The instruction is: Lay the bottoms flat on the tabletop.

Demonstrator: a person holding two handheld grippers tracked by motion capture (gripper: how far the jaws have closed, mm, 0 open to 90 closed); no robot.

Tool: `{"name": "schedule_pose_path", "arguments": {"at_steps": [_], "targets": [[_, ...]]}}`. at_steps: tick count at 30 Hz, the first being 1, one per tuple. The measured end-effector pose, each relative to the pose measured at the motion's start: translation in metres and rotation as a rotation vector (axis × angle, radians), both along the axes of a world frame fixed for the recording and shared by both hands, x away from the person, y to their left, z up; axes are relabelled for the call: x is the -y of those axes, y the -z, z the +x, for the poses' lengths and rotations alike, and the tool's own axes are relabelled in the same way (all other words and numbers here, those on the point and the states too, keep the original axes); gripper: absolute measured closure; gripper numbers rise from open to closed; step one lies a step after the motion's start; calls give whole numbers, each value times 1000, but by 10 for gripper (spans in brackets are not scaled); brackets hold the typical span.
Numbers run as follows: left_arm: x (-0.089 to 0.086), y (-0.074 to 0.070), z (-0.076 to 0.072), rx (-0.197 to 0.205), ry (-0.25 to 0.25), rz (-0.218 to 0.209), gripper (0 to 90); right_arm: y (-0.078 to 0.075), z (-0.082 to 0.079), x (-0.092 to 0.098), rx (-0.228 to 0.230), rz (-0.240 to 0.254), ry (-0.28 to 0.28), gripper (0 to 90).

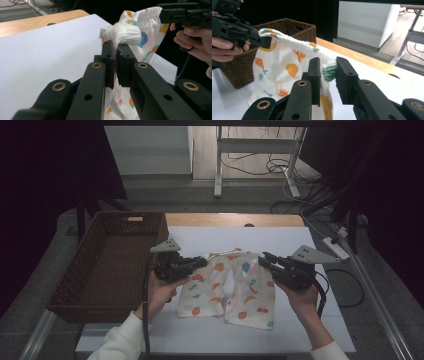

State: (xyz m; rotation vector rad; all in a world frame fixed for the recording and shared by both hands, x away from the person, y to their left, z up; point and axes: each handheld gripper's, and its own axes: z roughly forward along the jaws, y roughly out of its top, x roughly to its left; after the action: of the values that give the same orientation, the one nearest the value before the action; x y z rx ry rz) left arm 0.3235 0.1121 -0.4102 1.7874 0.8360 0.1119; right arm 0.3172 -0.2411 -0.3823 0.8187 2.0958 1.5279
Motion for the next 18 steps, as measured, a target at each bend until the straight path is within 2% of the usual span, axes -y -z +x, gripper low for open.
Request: {"name": "schedule_pose_path", "arguments": {"at_steps": [7,12,18], "targets": [[6,3,11,12,-27,40,854,6,15,1,-13,-14,26,740],[6,9,22,-16,-41,28,849,11,24,-1,-13,-40,41,739],[4,15,33,-28,-70,45,829,16,39,-3,-26,-50,54,738]]}}
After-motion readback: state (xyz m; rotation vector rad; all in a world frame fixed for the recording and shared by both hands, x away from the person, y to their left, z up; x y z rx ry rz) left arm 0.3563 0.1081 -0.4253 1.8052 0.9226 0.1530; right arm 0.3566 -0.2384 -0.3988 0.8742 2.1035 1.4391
